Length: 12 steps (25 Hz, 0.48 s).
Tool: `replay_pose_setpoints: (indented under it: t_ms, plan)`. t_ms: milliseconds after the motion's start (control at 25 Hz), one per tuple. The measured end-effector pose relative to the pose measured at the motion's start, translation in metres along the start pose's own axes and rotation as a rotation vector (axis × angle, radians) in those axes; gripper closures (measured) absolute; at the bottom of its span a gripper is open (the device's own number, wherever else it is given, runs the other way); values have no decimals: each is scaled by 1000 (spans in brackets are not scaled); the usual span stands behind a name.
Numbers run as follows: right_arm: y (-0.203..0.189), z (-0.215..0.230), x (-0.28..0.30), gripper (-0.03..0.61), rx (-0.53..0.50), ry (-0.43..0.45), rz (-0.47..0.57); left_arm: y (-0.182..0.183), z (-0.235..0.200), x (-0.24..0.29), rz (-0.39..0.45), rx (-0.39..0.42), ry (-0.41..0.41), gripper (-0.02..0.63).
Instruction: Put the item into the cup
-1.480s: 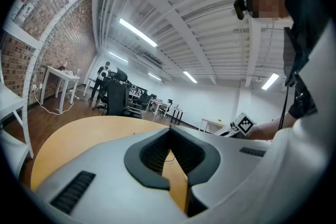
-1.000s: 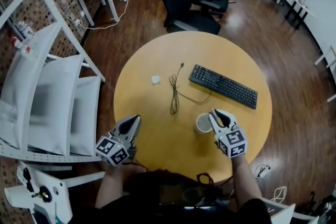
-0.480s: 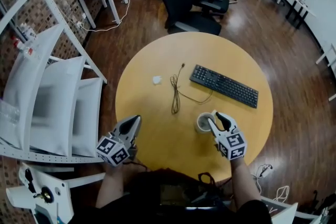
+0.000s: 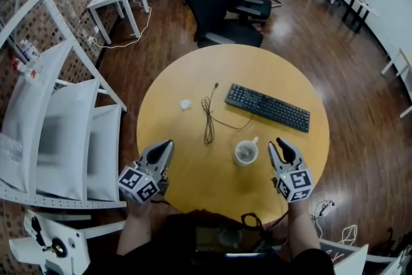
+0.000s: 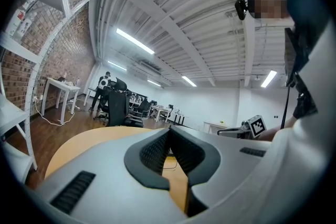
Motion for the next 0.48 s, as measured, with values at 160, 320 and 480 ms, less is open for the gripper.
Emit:
replay_pose_setpoints:
  t_ms: [160,320,480]
  plan:
    - [16,13,-23,497,22,-76,43,8,5,11,22,17,-29,611]
    - [25,28,-54,534,17,-194,63,13,7,19,27,24,-52,611]
    - [7,45,-84,569,58,-278,56,15,8,23,35,13,-64,611]
Point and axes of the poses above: the fingertips, and each gripper's own axes: x forward along the fingers, z to its right, y out of its top, the point moved 5 cm from there along -x, backward along the fingers, and after that the axes turned 5 degrees about z, right-handed, at the moved point
